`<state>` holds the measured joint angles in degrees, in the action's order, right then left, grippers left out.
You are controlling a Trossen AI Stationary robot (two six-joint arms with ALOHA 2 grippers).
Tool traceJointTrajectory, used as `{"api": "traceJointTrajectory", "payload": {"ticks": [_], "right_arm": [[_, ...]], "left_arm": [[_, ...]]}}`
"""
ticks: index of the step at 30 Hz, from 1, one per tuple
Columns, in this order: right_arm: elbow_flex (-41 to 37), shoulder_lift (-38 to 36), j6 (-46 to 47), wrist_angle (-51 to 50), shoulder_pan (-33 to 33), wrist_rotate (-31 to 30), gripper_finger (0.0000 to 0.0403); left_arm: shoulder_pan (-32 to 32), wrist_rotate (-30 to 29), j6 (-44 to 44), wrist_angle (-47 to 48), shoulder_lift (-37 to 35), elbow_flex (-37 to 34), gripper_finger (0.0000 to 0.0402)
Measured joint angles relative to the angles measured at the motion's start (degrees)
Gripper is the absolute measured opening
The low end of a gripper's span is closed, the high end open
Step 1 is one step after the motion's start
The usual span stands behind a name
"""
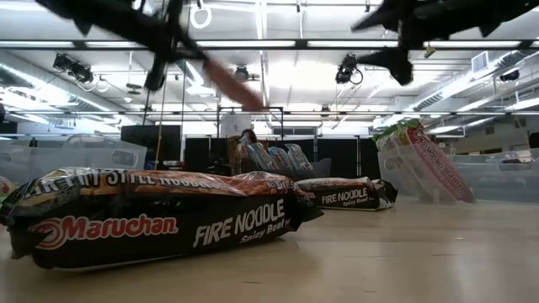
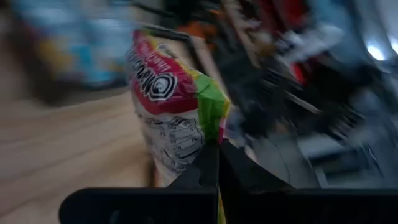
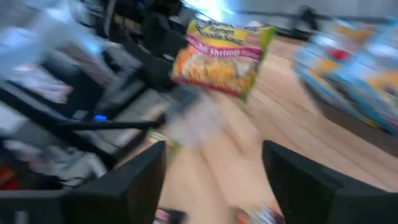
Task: Sort Maruchan noodles
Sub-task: Put the green noodle pack into the right transparent bin
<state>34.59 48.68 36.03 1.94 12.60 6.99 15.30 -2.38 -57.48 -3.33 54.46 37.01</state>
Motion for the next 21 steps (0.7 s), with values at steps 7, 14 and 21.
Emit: {"api": "traceJointTrajectory", "payload": {"ticks": [7,14,21], "right_arm": [[0.00,4.66,6.07,16.23,-1.06,8.21,0.0330],[-0.02,9.35,11.11,34.88,-2.52,9.02,0.0341],[-0.02,14.45,12.22,37.51,-2.64,5.08,0.0327]], "left_arm": [[-12.48,-5.30,17.06,-10.19,0.25,6.23,0.0001],[-18.66,-9.82,24.00,-17.71,1.52,6.29,0.0001],[-21.06,-10.26,24.80,-26.63,7.16,6.26,0.0001]]}}
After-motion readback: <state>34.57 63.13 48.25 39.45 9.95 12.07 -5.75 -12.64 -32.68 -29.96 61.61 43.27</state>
